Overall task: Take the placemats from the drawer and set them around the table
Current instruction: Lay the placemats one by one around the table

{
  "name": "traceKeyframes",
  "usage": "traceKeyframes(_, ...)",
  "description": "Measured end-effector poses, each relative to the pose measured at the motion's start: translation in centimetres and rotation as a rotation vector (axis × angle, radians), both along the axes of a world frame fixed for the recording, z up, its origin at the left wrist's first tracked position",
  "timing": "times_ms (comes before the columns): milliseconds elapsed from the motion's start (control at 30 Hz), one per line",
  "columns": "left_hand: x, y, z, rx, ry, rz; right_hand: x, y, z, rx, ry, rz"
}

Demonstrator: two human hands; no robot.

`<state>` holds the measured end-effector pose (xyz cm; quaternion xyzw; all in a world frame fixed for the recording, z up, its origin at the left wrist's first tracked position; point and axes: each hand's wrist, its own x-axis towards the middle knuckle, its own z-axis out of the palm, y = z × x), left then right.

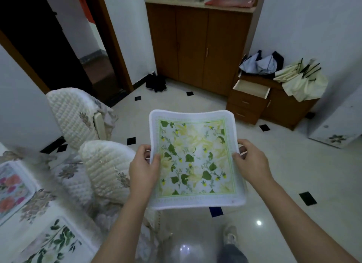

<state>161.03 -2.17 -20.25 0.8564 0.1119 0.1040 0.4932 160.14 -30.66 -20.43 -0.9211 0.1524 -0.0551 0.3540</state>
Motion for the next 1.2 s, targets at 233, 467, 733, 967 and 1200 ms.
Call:
traceKeyframes(233,8.9,-2.3,0.0,0.026,-0.039,0.005,8.5,-2.5,-2.5,0.112,0.047,-0.03)
traceKeyframes(467,19.3,-6.1,2.5,0.042,-0.107,0.112,21.7,-4.5,-3.2,0.187,0.055,0.146)
traceKeyframes(733,27.4,-4.0,3.3,0.255,-0.01,0.191,35.1,-2.2,-0.2,0.026,-0.006,0.51)
traceKeyframes(967,37.1,-0.3,3.4,0.42,0.064,0.32,46.8,3.4,2.1,-0.196,-0.162,0.764)
traceKeyframes(1200,51.7,3.0,3.0,0.536,0.106,0.25,59.0,8.5,4.9,-0.376,-0.194,0.79)
